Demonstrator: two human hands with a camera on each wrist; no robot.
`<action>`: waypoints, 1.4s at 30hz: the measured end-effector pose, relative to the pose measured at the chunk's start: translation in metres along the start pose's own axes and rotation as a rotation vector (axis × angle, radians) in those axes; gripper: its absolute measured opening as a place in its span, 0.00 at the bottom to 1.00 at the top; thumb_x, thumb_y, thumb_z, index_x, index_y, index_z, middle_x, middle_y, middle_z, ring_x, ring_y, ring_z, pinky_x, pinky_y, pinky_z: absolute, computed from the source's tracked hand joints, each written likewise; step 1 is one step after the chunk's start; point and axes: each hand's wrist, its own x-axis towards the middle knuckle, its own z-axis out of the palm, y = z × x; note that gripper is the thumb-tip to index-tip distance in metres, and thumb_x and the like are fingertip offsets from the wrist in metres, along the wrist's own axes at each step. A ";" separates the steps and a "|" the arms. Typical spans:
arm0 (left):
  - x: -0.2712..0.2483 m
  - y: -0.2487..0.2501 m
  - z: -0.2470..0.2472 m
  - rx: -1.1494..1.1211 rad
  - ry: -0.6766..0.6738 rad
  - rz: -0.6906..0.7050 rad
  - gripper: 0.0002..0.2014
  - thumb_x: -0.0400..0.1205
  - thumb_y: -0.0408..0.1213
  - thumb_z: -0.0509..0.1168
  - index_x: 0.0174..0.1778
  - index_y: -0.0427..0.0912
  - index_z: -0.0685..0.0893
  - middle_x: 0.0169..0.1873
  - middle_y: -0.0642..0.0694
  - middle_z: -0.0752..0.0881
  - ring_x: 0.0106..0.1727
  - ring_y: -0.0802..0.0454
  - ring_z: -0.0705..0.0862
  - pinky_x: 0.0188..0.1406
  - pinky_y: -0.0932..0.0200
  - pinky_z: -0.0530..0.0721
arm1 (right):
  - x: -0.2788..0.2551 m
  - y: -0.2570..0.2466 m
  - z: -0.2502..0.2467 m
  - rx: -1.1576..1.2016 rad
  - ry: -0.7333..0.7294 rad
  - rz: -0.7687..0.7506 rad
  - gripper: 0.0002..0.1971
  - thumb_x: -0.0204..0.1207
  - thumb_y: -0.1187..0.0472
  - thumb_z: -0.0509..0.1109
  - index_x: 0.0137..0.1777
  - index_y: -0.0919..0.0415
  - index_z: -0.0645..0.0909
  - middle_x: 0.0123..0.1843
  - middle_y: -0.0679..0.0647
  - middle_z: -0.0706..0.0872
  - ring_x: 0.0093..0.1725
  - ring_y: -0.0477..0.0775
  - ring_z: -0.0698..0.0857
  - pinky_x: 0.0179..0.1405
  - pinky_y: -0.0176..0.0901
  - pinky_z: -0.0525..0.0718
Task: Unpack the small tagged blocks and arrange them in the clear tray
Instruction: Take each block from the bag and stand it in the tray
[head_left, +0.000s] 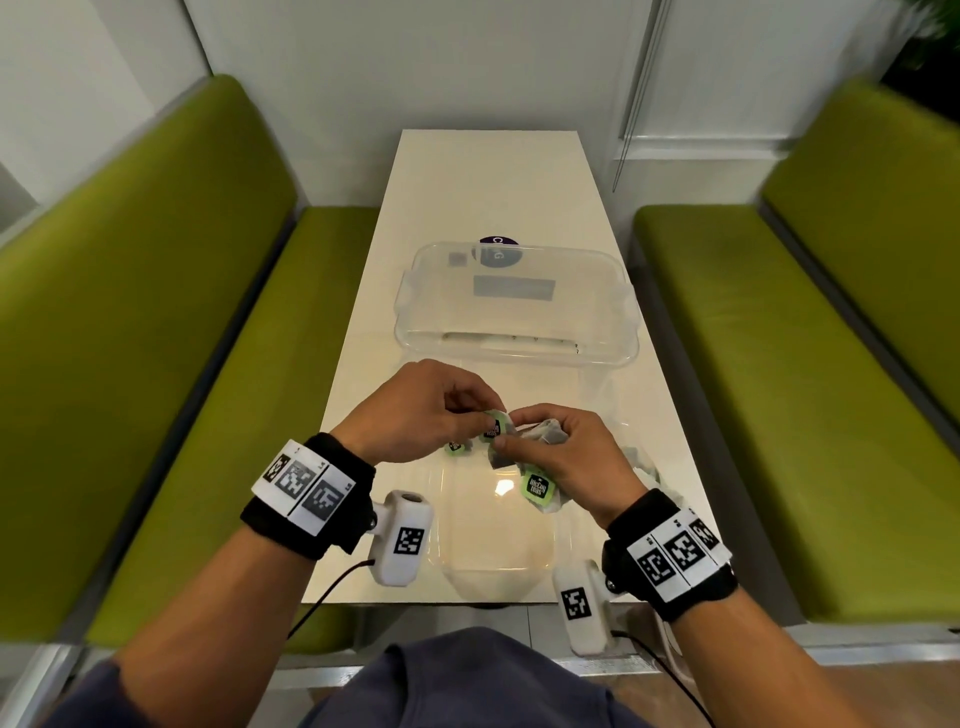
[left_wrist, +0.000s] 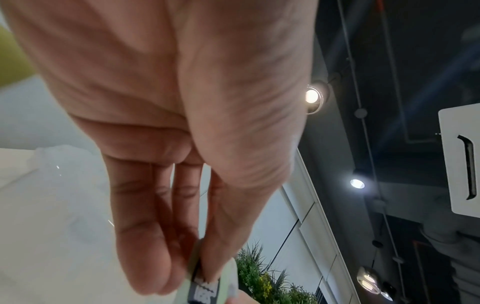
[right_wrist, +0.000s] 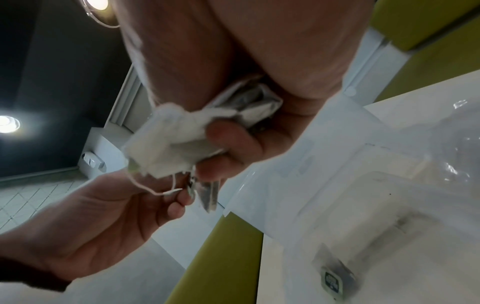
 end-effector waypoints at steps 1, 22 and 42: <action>0.001 -0.001 0.000 -0.006 -0.006 -0.010 0.05 0.82 0.40 0.77 0.52 0.50 0.94 0.40 0.54 0.94 0.41 0.56 0.92 0.49 0.52 0.92 | 0.000 0.002 0.001 -0.023 -0.008 -0.003 0.10 0.72 0.69 0.82 0.51 0.67 0.89 0.40 0.59 0.95 0.39 0.52 0.94 0.38 0.39 0.89; 0.004 -0.008 -0.009 -0.397 0.013 -0.111 0.10 0.79 0.32 0.78 0.54 0.37 0.89 0.41 0.36 0.94 0.40 0.45 0.90 0.44 0.54 0.89 | 0.010 0.011 0.001 0.089 0.046 0.132 0.08 0.77 0.59 0.78 0.55 0.57 0.92 0.46 0.63 0.95 0.46 0.56 0.92 0.47 0.55 0.83; 0.016 -0.003 -0.017 -0.081 -0.121 -0.074 0.09 0.77 0.35 0.81 0.53 0.45 0.94 0.40 0.45 0.93 0.38 0.52 0.89 0.45 0.58 0.90 | 0.015 0.009 -0.001 -0.016 -0.035 0.049 0.06 0.79 0.63 0.76 0.51 0.64 0.93 0.45 0.66 0.94 0.46 0.65 0.94 0.52 0.60 0.89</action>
